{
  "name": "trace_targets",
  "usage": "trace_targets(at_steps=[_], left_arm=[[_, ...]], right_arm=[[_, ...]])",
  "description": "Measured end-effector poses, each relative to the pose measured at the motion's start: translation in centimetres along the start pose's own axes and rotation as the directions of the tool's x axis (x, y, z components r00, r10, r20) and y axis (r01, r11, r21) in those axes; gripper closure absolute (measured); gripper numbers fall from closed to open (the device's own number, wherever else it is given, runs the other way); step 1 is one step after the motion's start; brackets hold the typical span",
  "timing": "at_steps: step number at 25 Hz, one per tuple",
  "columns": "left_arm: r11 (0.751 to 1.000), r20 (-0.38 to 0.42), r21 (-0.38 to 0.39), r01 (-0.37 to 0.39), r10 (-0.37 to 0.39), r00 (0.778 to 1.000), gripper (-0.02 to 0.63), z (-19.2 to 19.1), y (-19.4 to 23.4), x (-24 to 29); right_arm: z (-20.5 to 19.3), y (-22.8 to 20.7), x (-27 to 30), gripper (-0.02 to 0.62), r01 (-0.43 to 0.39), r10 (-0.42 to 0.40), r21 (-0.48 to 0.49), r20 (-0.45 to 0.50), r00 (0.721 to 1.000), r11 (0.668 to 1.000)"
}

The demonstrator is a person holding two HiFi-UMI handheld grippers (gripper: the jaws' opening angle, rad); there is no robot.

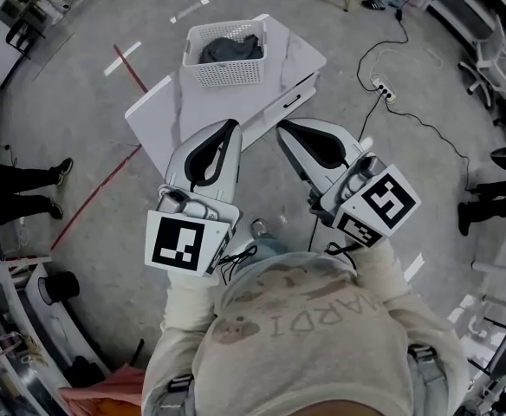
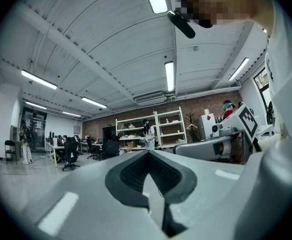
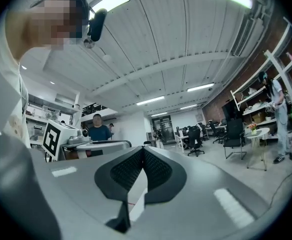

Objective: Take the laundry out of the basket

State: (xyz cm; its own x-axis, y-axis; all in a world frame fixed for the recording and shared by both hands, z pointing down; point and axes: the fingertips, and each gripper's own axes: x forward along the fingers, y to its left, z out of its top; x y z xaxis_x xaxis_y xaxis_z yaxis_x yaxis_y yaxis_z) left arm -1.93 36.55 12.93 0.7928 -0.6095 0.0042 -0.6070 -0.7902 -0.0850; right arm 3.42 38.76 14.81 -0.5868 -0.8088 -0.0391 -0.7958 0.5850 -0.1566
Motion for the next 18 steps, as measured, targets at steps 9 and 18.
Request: trace_targets(at_steps=[9, 18], left_arm=[[0.999, 0.019, -0.016, 0.038, -0.038, 0.999, 0.604, -1.3, 7.2, -0.8], [0.999, 0.026, -0.04, 0.016, -0.015, 1.0, 0.604, -2.2, 9.4, 0.5]], right_arm=[[-0.5, 0.4, 6.7, 0.568, 0.06, -0.06, 0.013, 0.002, 0.998, 0.998], [-1.0, -1.4, 8.6, 0.568, 0.064, -0.064, 0.004, -0.017, 0.998, 0.998]])
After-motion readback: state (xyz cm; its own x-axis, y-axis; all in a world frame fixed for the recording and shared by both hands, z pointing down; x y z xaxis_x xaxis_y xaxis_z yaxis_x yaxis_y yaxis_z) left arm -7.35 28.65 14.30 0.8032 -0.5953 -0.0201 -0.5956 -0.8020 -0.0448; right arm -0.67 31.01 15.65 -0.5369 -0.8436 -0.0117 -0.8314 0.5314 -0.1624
